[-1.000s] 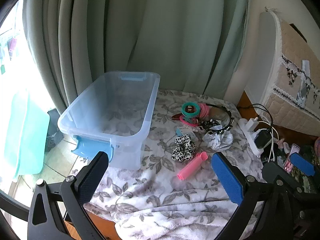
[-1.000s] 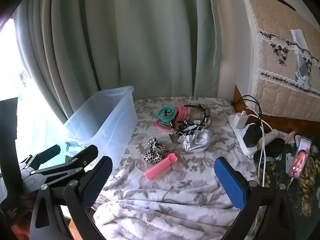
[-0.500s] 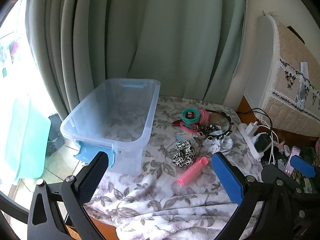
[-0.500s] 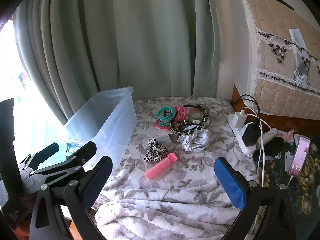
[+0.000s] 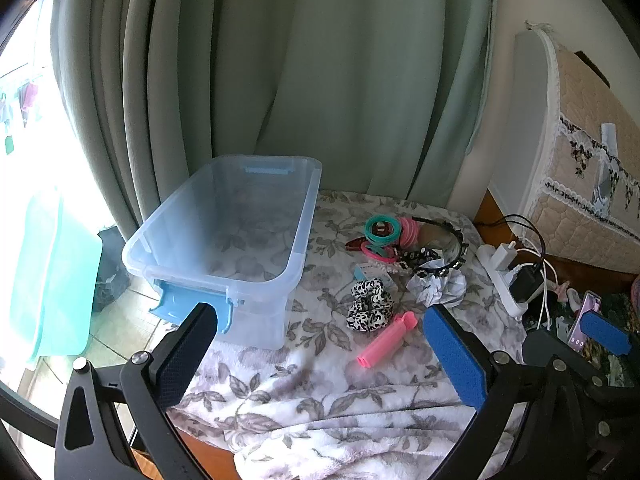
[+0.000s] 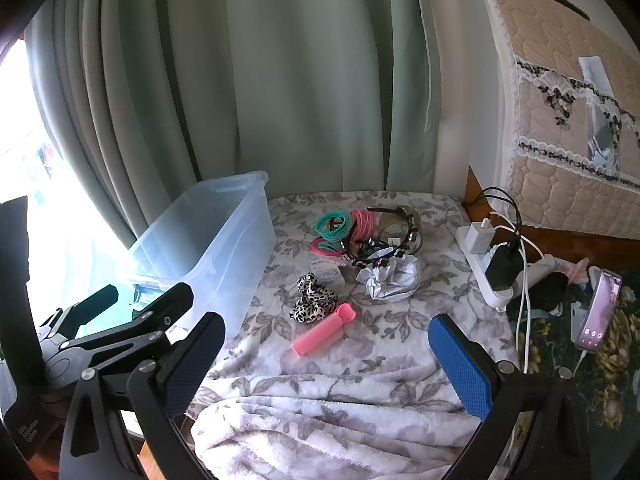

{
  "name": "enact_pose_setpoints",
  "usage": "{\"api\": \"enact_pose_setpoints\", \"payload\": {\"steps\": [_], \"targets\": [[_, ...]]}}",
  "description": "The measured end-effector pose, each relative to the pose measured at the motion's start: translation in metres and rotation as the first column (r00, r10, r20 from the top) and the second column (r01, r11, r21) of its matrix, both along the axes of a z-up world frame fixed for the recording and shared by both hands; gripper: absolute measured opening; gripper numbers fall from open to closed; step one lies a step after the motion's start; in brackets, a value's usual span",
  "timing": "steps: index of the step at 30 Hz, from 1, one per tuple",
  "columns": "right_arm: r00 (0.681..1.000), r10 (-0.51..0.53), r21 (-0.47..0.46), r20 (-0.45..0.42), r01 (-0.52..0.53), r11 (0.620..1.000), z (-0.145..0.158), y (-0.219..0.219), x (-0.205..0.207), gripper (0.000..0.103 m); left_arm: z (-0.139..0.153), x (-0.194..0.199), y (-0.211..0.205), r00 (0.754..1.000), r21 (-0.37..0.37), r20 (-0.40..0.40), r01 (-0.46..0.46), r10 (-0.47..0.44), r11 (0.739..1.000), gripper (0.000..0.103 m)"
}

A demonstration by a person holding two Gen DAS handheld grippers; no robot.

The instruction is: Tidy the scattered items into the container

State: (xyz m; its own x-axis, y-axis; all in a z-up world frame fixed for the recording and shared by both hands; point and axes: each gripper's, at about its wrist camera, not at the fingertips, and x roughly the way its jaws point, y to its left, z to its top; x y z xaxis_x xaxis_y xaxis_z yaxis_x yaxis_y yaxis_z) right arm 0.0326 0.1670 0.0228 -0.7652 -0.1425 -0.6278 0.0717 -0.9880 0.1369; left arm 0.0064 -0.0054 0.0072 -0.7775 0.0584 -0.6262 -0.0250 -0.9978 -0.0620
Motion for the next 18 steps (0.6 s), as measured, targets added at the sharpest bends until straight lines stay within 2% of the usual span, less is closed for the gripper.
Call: {"api": "enact_pose_setpoints", "payload": {"steps": [11, 18], "targets": [[1.0, 0.003, -0.004, 0.017, -0.003, 1.0, -0.006, 0.001, -0.003, 0.103, -0.007, -0.005, 0.004, 1.0, -0.002, 0.018, 0.011, -0.011, 1.0, 0.103], [0.998, 0.036, -0.018, 0.045, -0.035, 0.999, -0.017, 0.011, -0.012, 0.103, -0.022, -0.015, 0.012, 0.996, 0.026, 0.07, 0.06, -0.061, 0.998, 0.103]]}}
